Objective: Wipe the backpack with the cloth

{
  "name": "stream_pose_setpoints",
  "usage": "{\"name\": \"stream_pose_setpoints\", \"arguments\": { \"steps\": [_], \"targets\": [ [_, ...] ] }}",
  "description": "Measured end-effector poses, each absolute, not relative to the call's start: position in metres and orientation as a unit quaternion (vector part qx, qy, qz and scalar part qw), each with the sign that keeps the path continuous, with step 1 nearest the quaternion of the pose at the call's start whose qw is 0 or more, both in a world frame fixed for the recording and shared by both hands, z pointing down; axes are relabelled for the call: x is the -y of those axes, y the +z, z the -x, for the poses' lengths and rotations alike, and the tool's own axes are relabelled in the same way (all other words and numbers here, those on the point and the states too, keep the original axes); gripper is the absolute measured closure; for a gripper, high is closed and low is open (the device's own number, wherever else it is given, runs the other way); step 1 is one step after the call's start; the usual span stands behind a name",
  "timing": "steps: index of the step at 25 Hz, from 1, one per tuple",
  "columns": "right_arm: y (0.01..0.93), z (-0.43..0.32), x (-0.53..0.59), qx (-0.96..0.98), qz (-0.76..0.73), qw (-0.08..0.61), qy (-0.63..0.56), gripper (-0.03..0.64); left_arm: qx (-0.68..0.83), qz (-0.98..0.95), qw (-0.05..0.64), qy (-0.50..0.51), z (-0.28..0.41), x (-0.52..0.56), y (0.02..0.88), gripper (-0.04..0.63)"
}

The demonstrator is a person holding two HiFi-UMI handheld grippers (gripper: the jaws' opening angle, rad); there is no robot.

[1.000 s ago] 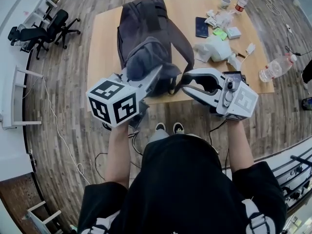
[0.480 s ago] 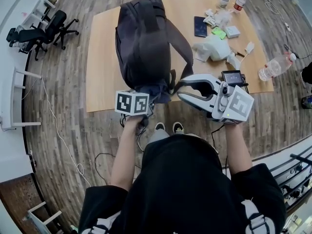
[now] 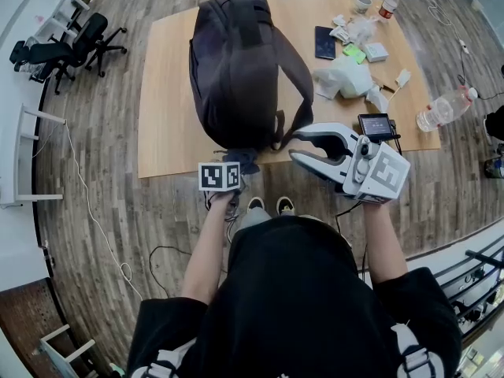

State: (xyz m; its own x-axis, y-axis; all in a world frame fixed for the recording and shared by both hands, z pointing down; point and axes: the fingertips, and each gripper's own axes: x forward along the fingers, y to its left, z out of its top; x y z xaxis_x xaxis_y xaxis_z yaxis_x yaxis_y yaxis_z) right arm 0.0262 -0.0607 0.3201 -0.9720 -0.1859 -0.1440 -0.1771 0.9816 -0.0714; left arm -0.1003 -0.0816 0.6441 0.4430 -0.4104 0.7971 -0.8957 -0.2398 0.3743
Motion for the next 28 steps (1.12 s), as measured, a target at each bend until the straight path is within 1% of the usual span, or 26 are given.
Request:
{"name": "stream_pose_setpoints", "arguments": {
  "steps": [3,5,7,9,12,14,16,17,18,19,21,24,26,27,28],
  "targets": [
    [0.319,-0.027,0.060,-0.989,0.099,0.103,-0.033,0.506,0.445,-0.756,0.387,0.284,0.095,0.083,0.622,0.538],
    [0.313,-0.029,0.056,-0.985,0.090,0.141,-0.043,0.506,0.446,-0.780,0.359,0.252,0.088,0.085,0.593,0.538],
    [0.301,-0.023,0.047,-0.982,0.069,0.171,-0.045,0.506,0.448,-0.811,0.314,0.209,0.079,0.087,0.551,0.538],
    [0.294,-0.011,0.035,-0.985,0.050,0.163,-0.021,0.506,0.451,-0.841,0.250,0.165,0.071,0.086,0.501,0.538],
    [0.295,0.004,0.021,-0.990,0.033,0.136,0.014,0.509,0.463,-0.871,0.132,0.096,0.064,0.081,0.418,0.538],
    [0.292,0.012,0.015,-0.990,0.024,0.138,0.017,0.509,0.472,-0.877,0.059,0.066,0.059,0.076,0.372,0.538],
    [0.282,0.018,0.011,-0.987,0.031,0.157,0.024,0.502,0.479,-0.877,0.005,0.047,0.053,0.070,0.338,0.538],
    [0.276,0.021,0.010,-0.984,0.041,0.172,0.031,0.465,0.482,-0.875,-0.016,0.040,0.050,0.068,0.326,0.538],
    [0.269,0.022,0.009,-0.980,0.055,0.187,0.039,0.370,0.487,-0.872,-0.034,0.037,0.047,0.066,0.317,0.538],
    [0.264,0.023,0.009,-0.977,0.067,0.198,0.048,0.328,0.492,-0.868,-0.051,0.040,0.045,0.064,0.311,0.538],
    [0.257,0.025,0.008,-0.975,0.079,0.198,0.063,0.311,0.500,-0.860,-0.081,0.062,0.043,0.059,0.308,0.538],
    [0.258,0.036,0.011,-0.978,0.098,0.162,0.093,0.313,0.498,-0.853,-0.120,0.106,0.035,0.052,0.309,0.538],
    [0.263,0.040,0.018,-0.977,0.132,0.138,0.097,0.314,0.494,-0.852,-0.130,0.119,0.027,0.049,0.312,0.538],
    [0.267,0.039,0.023,-0.977,0.146,0.128,0.087,0.328,0.490,-0.853,-0.133,0.122,0.023,0.049,0.314,0.538],
    [0.269,0.037,0.028,-0.978,0.154,0.121,0.071,0.432,0.484,-0.855,-0.136,0.125,0.020,0.049,0.316,0.538]
  ]
}}
